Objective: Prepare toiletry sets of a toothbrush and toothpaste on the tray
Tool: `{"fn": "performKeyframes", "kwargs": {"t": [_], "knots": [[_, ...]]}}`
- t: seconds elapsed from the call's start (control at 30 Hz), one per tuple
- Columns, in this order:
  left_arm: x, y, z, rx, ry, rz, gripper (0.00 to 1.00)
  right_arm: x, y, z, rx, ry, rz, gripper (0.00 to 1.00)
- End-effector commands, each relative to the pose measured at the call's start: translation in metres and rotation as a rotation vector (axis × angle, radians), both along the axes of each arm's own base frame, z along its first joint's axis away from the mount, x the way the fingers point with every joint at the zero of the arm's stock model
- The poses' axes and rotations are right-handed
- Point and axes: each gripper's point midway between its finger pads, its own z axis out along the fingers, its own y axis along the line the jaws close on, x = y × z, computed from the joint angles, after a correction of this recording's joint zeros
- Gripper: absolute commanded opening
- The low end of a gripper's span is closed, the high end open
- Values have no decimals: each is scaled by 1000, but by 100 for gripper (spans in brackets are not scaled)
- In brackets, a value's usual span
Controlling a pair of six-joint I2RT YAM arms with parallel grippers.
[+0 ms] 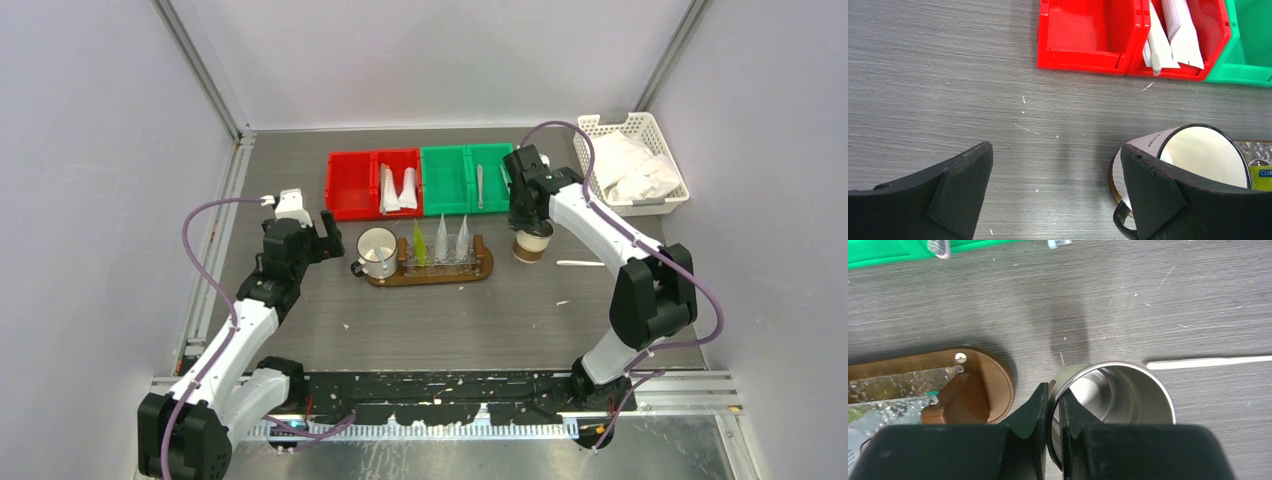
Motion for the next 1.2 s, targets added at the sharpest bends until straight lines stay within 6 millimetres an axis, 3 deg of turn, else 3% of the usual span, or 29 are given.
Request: {"fn": "performKeyframes", "kwargs": {"t": [0.0, 0.27, 0.4, 0.7, 0.8, 0.87, 0.97, 1.07, 1.17], "knots": [[3, -2, 13, -12, -33, -7, 100, 3, -12, -1, -72, -38, -18, 5], [2, -1, 15, -9, -36, -3, 100, 4, -1, -37, -69, -26, 11, 5], [1, -1, 14, -9, -33, -1, 100, 8, 7, -40, -59, -64, 25, 6], [0, 4, 23, -3, -44, 24, 100, 12, 17, -22, -39, -192, 34, 6], [0, 5, 22, -8, -29, 38, 100, 9, 18, -24, -47, -172, 40, 17], [0, 8, 20, -13, -11, 63, 100, 6, 20, -25, -50, -161, 51, 36], [0, 14, 16, -15, 32, 118, 100, 5, 25, -22, -35, -163, 60, 48], [1, 16, 16, -4, 59, 128, 100, 7, 27, -9, -25, -183, 59, 52], [1, 16, 20, -3, 58, 132, 100, 7, 15, 19, -51, -219, 6, 58]]}}
